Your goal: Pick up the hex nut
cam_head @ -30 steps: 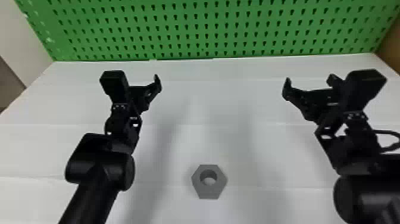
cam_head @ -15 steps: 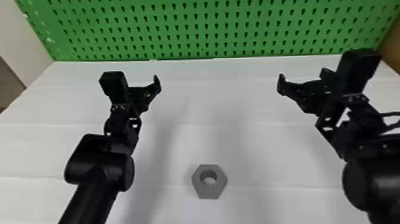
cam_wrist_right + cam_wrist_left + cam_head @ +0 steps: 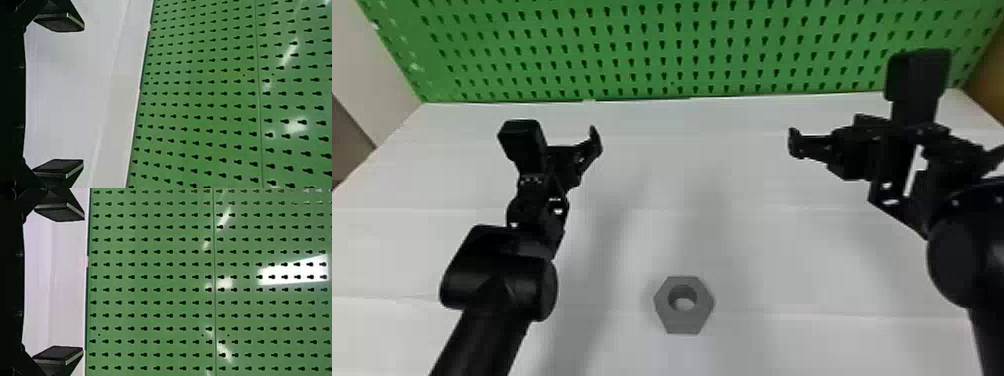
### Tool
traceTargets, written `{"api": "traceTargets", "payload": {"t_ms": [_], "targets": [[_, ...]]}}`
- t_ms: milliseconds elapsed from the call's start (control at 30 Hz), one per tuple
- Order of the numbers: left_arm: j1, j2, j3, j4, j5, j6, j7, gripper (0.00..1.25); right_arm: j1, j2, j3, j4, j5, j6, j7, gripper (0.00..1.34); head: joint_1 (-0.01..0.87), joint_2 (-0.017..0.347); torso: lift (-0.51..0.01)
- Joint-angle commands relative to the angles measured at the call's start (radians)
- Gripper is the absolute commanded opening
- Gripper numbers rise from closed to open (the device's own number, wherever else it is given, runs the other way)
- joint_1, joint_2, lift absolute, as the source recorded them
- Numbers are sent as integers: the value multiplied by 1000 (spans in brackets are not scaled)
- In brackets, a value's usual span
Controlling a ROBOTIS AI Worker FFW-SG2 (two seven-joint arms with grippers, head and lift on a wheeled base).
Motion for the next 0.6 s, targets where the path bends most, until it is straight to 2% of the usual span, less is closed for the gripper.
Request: {"api": "traceTargets", "payload": {"t_ms": [0, 400, 567], "targets": [[0, 0, 1, 0, 0, 0, 0, 1158, -33, -8, 13, -7, 4, 100, 19, 1249, 785, 150, -80], [-2, 0, 0, 0, -1, 0, 0, 1158, -138, -21, 70, -35, 24, 401, 96, 1249, 785, 150, -80], [-5, 0, 0, 0, -3, 0, 0, 1158, -174, -40, 112, -34, 23, 478, 114, 1249, 785, 150, -80]]}}
